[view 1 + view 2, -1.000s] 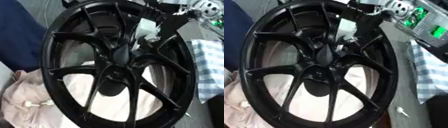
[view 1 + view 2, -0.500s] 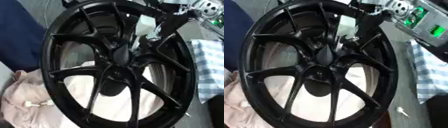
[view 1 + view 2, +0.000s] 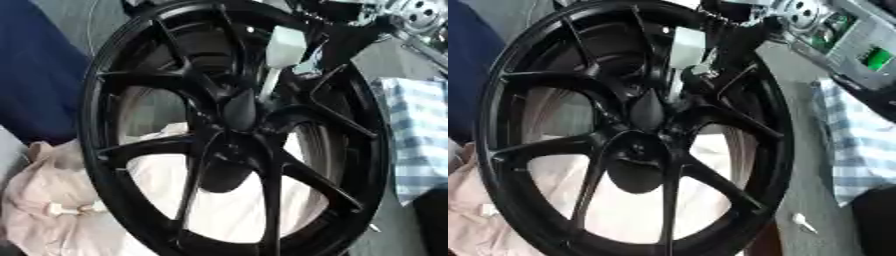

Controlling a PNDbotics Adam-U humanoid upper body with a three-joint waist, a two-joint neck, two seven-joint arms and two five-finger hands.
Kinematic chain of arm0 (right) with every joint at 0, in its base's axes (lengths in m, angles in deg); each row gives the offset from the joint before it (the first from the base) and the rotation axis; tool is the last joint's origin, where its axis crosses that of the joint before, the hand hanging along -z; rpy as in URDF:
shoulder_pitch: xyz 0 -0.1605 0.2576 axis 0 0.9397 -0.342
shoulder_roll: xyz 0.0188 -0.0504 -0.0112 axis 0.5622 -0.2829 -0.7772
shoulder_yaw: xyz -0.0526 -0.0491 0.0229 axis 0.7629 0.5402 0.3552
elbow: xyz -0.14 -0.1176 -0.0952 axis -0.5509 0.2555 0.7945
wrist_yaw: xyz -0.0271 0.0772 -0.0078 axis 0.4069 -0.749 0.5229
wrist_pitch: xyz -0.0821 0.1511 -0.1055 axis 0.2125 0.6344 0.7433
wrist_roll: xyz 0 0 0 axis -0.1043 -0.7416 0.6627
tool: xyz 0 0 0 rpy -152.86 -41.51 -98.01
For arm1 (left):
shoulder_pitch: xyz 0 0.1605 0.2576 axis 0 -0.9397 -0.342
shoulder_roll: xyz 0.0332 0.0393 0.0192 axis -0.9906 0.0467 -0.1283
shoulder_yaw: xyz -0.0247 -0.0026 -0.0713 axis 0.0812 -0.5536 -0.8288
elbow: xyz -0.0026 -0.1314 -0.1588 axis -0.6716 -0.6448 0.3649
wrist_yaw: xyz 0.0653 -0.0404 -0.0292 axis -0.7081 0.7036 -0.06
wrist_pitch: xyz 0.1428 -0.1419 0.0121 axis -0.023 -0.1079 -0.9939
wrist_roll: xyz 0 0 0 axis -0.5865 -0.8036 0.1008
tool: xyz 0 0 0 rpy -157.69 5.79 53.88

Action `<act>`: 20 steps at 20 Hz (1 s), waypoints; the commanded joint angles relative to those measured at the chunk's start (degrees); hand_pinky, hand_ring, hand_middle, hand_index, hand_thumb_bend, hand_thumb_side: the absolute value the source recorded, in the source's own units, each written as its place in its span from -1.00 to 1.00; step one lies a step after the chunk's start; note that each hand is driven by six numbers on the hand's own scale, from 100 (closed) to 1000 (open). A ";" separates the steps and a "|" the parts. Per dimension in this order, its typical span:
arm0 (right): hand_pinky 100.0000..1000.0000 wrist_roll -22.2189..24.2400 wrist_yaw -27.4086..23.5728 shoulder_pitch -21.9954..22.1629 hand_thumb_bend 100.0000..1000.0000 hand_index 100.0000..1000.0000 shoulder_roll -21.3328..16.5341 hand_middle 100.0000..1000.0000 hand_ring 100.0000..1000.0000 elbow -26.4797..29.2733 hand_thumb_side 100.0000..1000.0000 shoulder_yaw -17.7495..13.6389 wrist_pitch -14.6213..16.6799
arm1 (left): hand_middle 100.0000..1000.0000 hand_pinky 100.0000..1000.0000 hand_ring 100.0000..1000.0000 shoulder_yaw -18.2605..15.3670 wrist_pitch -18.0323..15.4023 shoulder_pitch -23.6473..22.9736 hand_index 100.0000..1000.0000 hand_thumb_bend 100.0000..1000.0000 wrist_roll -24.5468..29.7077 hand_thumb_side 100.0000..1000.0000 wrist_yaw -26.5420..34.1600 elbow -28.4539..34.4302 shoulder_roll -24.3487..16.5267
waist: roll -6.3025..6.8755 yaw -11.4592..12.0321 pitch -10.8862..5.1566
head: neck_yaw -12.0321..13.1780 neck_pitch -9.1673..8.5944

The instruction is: Pull the pin out of the wheel hub.

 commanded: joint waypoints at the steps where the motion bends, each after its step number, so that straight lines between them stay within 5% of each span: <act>1: 0.41 -0.13 -1.13 -0.91 -0.07 0.14 -1.30 -0.26 0.14 0.81 -0.79 -1.17 -0.77 | -0.19 0.40 0.08 -0.65 0.10 0.15 0.24 -0.94 0.13 0.47 -0.22 0.98 -1.35 | 0.74 -0.23 -1.84 | -0.03 -0.08; 10: 0.39 -0.79 -4.08 -1.11 -0.21 0.05 -1.19 -0.36 0.08 1.14 -0.91 -0.96 -2.32 | -0.19 0.40 0.08 -0.75 0.27 -0.08 0.24 -0.95 0.11 0.47 -0.34 0.95 -1.22 | 0.92 -0.36 -2.30 | -0.03 0.03; 15: 0.31 -1.81 -6.01 -1.20 -0.39 -0.13 -0.85 -0.64 -0.08 1.03 -1.00 -0.80 -3.48 | -0.19 0.40 0.07 -0.77 0.34 -0.25 0.24 -0.94 0.22 0.48 -0.38 0.94 -1.10 | 0.85 -0.27 -2.52 | -0.10 0.15; 20: 0.26 -5.17 -9.43 -1.30 -0.43 -0.21 -0.89 -0.70 -0.14 1.32 -1.00 -1.17 -4.63 | -0.19 0.40 0.07 -0.90 0.39 -0.46 0.24 -0.94 0.32 0.48 -0.45 0.92 -1.05 | 0.85 -0.37 -2.80 | 0.00 0.46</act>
